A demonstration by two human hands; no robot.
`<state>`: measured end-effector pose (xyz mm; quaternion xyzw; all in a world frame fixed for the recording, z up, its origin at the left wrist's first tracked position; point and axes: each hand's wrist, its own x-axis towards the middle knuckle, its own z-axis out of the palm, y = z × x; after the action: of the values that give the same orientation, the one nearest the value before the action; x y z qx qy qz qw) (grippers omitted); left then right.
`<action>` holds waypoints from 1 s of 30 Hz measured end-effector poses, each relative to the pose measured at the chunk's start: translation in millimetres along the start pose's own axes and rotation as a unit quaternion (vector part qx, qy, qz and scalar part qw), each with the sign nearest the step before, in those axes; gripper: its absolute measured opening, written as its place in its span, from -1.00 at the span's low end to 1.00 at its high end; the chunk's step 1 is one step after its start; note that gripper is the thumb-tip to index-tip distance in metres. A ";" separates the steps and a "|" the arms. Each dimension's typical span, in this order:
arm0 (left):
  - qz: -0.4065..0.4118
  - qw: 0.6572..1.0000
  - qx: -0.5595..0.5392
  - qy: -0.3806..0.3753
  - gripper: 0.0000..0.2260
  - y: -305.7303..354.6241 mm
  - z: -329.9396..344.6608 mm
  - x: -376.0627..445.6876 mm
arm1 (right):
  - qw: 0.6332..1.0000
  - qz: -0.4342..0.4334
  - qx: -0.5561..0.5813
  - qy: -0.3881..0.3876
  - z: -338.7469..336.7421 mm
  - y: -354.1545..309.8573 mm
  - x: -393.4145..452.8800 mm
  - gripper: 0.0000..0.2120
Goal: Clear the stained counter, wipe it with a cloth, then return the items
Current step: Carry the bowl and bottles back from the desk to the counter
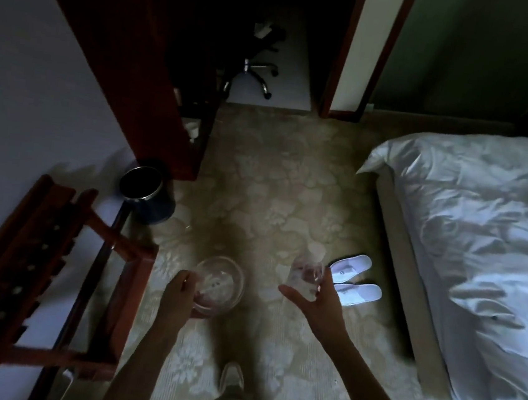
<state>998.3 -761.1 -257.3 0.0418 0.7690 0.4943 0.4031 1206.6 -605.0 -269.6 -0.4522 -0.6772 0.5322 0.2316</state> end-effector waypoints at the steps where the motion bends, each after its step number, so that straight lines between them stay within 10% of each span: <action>1: 0.001 1.000 0.007 0.001 -0.82 22.8 3.3 19.5 | 1.000 0.001 0.000 0.005 1.2 -11.8 26.0 -0.37; 10: 0.014 1.000 0.011 0.012 -0.83 201.8 60.8 253.0 | 0.997 -0.010 0.031 0.064 14.1 -64.6 299.6 -0.40; 30: 0.081 0.988 -0.072 0.108 -0.90 630.5 75.4 664.3 | 0.989 -0.070 0.077 -0.108 122.6 -304.8 927.5 -0.26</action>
<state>391.4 -78.7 -155.2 0.0215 0.7646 0.5811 0.2778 548.9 121.6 -181.7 -0.3241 -0.6851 0.6113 0.2279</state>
